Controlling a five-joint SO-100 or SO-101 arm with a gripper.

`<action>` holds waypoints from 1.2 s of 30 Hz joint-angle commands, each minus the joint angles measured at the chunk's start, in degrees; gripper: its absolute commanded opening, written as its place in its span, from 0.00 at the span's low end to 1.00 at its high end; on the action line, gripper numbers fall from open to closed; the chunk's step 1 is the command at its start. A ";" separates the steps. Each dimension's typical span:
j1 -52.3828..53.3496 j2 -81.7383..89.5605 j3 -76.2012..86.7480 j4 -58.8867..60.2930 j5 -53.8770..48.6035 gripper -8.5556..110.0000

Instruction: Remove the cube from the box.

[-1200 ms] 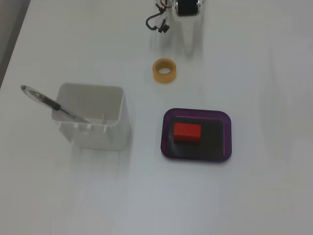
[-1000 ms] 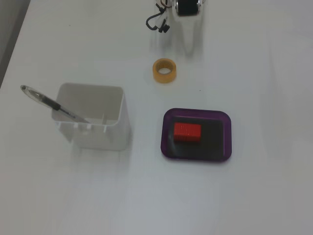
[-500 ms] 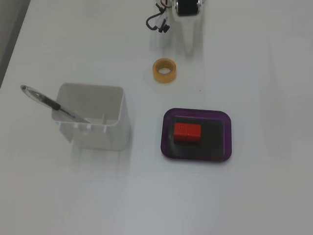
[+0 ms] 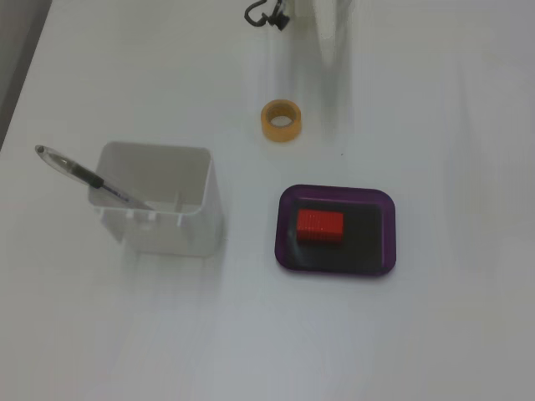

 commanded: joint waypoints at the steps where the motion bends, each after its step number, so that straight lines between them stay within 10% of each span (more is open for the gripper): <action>1: 0.09 -8.35 -9.23 -1.41 0.26 0.07; 16: -4.83 -74.44 -52.73 -0.44 0.44 0.24; 36: 3.34 -119.44 -84.11 -0.53 2.72 0.30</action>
